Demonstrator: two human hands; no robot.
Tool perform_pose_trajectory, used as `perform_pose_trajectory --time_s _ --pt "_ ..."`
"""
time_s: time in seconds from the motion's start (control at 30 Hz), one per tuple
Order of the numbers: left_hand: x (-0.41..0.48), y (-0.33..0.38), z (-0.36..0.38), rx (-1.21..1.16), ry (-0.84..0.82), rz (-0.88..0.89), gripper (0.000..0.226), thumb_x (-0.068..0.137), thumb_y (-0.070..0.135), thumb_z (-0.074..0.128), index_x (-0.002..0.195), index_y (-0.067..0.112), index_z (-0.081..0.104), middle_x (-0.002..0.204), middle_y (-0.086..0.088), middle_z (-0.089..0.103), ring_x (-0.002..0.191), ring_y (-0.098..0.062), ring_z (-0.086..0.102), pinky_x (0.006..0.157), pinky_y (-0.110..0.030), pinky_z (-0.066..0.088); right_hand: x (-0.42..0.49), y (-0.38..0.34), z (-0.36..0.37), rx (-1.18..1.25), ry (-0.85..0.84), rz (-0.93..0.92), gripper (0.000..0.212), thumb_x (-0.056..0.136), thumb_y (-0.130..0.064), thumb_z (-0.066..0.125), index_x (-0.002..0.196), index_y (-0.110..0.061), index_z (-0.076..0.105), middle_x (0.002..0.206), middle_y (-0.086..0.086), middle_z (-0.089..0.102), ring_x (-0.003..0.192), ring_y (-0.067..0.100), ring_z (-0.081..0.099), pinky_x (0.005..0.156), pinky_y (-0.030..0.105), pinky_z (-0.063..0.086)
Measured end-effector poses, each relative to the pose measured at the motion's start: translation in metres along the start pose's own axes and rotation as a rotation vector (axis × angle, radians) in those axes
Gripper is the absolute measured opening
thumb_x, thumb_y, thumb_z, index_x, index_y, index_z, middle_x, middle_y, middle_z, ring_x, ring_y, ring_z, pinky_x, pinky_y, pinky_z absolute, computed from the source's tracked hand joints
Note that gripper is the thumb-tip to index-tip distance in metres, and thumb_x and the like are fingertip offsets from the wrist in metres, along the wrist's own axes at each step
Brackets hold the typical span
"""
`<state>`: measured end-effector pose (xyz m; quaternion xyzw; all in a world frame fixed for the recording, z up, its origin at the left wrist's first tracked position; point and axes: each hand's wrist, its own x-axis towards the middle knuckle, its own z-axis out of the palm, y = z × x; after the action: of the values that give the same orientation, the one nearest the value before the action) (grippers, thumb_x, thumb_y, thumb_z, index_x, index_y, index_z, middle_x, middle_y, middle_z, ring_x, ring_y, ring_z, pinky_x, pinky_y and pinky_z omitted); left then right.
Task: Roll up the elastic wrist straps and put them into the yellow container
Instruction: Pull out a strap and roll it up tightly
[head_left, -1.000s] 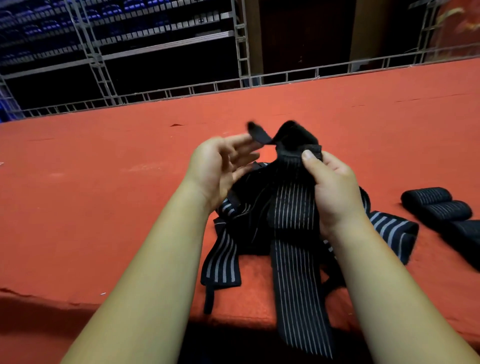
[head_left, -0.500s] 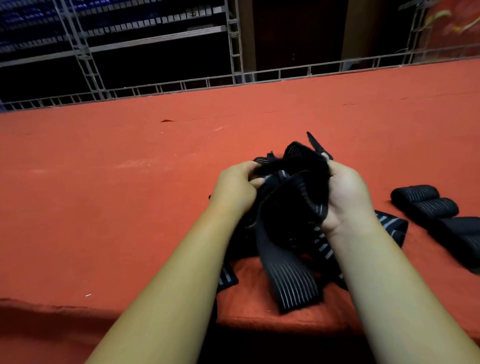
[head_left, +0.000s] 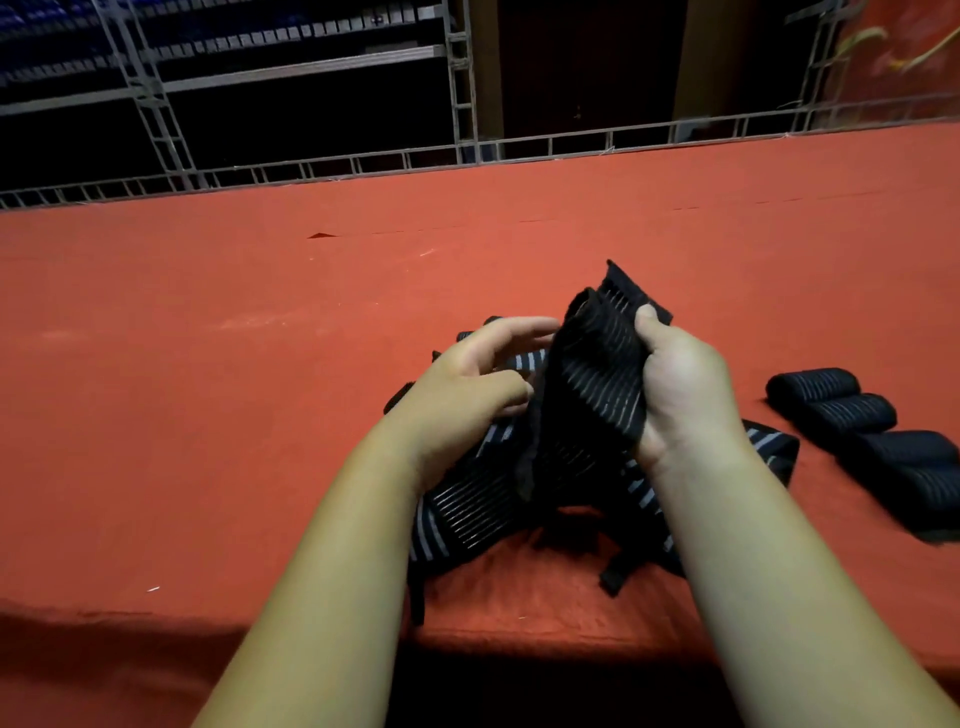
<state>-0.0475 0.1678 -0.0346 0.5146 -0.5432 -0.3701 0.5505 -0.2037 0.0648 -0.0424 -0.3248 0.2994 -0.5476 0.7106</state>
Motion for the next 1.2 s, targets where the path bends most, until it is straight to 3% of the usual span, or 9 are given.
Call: perform_pose_trajectory --time_s 0.07,0.2,0.4,0.5,0.57,0.67,0.77,1.1,1.2 --pt "-0.007 0.0 0.004 -0.153 -0.069 -0.061 0.058 0.087 0.001 0.054 0.14 0.019 0.066 0.129 0.0 0.073 0.096 -0.014 0.074 0.078 -0.028 0.06 0.0 -0.003 -0.003 -0.035 0.018 -0.038 0.039 0.108 -0.036 0.063 0.123 0.0 0.071 0.117 0.023 0.077 0.093 0.039 0.08 0.081 0.058 0.066" --pt "-0.015 -0.004 0.014 -0.153 -0.095 -0.183 0.032 0.114 0.027 0.053 0.142 0.016 0.063 0.122 -0.002 0.074 0.099 -0.029 0.069 0.084 -0.041 0.056 -0.002 -0.006 -0.007 -0.084 0.019 -0.07 0.035 0.106 -0.041 0.065 0.11 -0.007 0.075 0.104 0.013 0.079 0.094 0.036 0.08 0.093 0.063 0.064" --pt "-0.028 0.007 0.02 -0.21 -0.124 -0.312 0.054 0.106 0.063 0.042 0.128 0.021 0.069 0.085 0.01 0.081 0.07 -0.007 0.077 0.056 -0.02 0.059 -0.005 -0.004 -0.005 -0.011 -0.007 -0.036 0.034 0.113 -0.03 0.057 0.12 0.001 0.072 0.112 0.018 0.079 0.099 0.036 0.08 0.087 0.055 0.065" --pt "-0.03 0.005 0.014 -0.177 -0.165 -0.269 0.043 0.104 0.057 0.058 0.13 0.024 0.068 0.102 0.008 0.082 0.088 -0.011 0.079 0.066 -0.028 0.065 -0.006 0.0 -0.006 -0.024 0.04 -0.055 0.038 0.111 -0.032 0.06 0.127 0.001 0.07 0.119 0.021 0.078 0.104 0.041 0.079 0.091 0.066 0.063" --pt "-0.029 0.0 0.007 -0.149 -0.229 -0.252 0.036 0.097 0.026 0.07 0.133 0.021 0.068 0.109 -0.001 0.077 0.093 -0.019 0.075 0.079 -0.044 0.066 -0.006 0.001 -0.007 -0.024 0.07 -0.059 0.037 0.111 -0.031 0.06 0.127 0.001 0.069 0.116 0.019 0.078 0.104 0.041 0.079 0.089 0.066 0.064" --pt "-0.026 -0.012 -0.002 -0.164 -0.136 -0.315 0.062 0.068 -0.002 0.049 0.128 -0.001 0.061 0.089 -0.013 0.059 0.069 -0.02 0.057 0.066 -0.037 0.055 -0.005 0.001 -0.01 -0.011 0.098 -0.042 0.034 0.112 -0.029 0.058 0.128 0.0 0.069 0.122 0.02 0.077 0.101 0.037 0.08 0.086 0.061 0.066" --pt "-0.025 -0.015 -0.007 -0.218 -0.024 -0.325 0.049 0.08 -0.009 0.045 0.127 -0.014 0.058 0.095 -0.022 0.064 0.073 -0.028 0.065 0.069 -0.04 0.061 -0.004 0.002 -0.013 -0.066 0.116 -0.035 0.031 0.112 -0.029 0.058 0.126 -0.005 0.07 0.121 0.017 0.078 0.1 0.034 0.081 0.087 0.06 0.066" --pt "-0.018 -0.016 -0.007 -0.197 0.235 -0.316 0.028 0.112 0.016 0.052 0.114 0.026 0.078 0.093 -0.005 0.079 0.071 -0.021 0.075 0.057 -0.039 0.065 -0.016 0.006 -0.014 -0.689 0.101 -0.126 0.026 0.096 -0.049 0.058 0.104 -0.03 0.074 0.109 0.004 0.079 0.096 0.029 0.078 0.093 0.057 0.064" --pt "-0.018 -0.015 -0.007 -0.184 0.263 -0.295 0.024 0.115 0.024 0.052 0.122 0.031 0.074 0.097 0.003 0.081 0.08 -0.016 0.08 0.052 -0.032 0.063 -0.021 -0.001 -0.009 -0.7 0.087 -0.205 0.024 0.087 -0.042 0.058 0.091 -0.022 0.069 0.096 0.003 0.076 0.088 0.031 0.074 0.086 0.051 0.063"
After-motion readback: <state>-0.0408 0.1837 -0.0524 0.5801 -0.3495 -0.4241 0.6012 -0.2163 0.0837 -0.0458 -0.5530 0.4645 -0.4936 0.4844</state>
